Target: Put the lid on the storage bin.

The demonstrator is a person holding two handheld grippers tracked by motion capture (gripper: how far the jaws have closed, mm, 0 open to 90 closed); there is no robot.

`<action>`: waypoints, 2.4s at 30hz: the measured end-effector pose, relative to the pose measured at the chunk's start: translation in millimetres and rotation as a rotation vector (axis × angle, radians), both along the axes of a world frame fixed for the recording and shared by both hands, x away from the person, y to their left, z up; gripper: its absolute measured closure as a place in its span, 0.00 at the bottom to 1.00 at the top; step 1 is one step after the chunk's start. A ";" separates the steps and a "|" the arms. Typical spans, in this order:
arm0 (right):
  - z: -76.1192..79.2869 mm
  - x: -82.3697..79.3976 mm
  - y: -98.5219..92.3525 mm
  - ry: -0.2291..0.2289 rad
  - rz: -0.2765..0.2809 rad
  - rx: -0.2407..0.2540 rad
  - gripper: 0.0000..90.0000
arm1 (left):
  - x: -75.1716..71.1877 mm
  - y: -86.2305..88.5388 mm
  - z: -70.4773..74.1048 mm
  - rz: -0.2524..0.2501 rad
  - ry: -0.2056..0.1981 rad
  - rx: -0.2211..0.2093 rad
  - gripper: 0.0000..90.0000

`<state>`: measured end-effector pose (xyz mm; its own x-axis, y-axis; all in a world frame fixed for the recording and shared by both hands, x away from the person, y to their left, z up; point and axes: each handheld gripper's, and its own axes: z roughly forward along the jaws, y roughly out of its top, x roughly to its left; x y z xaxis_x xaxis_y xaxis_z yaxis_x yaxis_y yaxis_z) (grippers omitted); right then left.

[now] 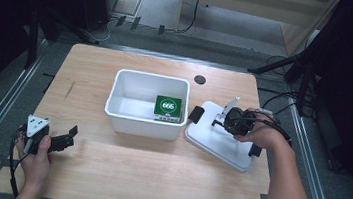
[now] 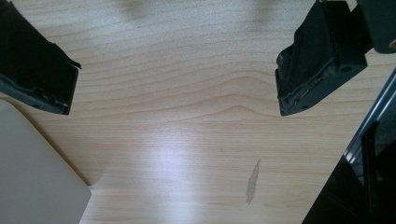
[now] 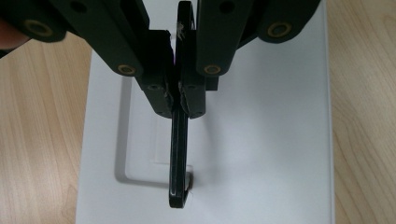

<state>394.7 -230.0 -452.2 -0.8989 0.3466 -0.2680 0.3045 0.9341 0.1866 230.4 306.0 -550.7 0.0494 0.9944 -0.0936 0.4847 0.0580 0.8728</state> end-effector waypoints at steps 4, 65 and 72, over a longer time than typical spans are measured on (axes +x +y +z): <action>1.6 -1.1 -1.7 -0.014 0.042 -0.019 0.96 | 0.0 0.0 0.0 -0.001 0.001 -0.001 0.00; 138.1 3.1 43.4 -0.118 0.218 0.025 0.96 | 0.3 -1.1 0.3 -0.015 0.006 0.011 0.00; 137.0 5.7 62.4 -0.112 0.241 0.046 0.96 | 0.3 -0.7 0.3 -0.015 0.004 0.009 0.00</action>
<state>400.4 -167.6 -315.3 -0.9226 0.1402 -0.3595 0.0496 0.9670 0.2500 230.6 305.3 -550.4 0.0640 0.9944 -0.0846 0.4893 0.0426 0.8711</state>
